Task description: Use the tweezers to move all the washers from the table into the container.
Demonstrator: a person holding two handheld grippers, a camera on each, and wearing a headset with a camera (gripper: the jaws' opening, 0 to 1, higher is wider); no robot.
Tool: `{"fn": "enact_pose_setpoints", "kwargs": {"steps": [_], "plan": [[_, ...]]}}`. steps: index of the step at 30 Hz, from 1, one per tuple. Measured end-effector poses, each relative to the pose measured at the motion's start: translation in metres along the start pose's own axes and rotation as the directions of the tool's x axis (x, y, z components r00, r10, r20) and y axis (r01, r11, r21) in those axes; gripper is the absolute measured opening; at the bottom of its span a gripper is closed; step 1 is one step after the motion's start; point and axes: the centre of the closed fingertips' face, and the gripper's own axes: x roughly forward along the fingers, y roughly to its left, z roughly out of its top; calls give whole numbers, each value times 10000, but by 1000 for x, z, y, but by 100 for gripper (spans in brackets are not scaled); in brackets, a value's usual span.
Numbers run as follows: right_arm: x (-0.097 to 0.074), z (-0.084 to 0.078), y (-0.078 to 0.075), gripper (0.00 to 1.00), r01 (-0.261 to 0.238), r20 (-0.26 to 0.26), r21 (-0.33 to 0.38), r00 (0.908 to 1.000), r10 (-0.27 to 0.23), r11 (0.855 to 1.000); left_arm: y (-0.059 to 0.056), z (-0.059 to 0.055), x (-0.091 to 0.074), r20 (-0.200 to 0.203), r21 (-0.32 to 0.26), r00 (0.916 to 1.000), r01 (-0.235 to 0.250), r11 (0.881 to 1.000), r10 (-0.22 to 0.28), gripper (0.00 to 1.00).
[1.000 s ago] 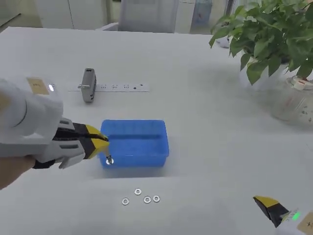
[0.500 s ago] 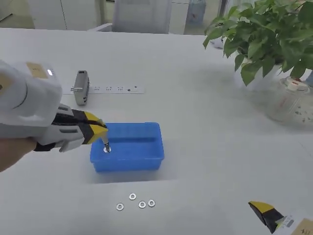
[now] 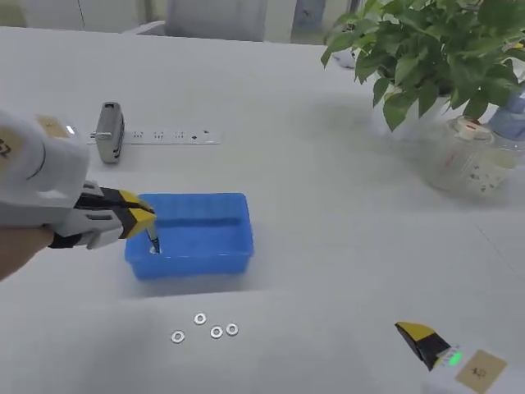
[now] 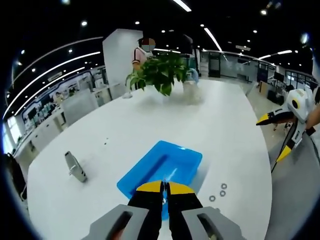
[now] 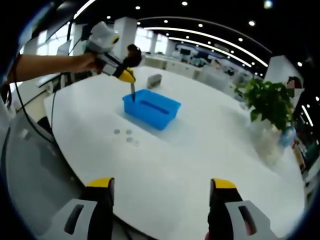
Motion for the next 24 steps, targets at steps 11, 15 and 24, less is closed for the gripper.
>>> {"fn": "enact_pose_setpoints", "kwargs": {"steps": [11, 15, 24], "plan": [[0, 0, 2, 75, 42, -186, -159, 9998, -45, 9999, 0, -15, 7, -204, -10, 9997, -108, 9999, 108, 0], [-1, 0, 2, 74, 37, -215, -188, 9998, -41, 9998, 0, -18, 8, -287, -13, 9995, -115, 9999, 115, 0], [-1, 0, 2, 74, 69, -247, -253, 9997, -75, 9997, -1, -17, 8, -265, -135, 9996, -105, 9999, 101, 0]]}}
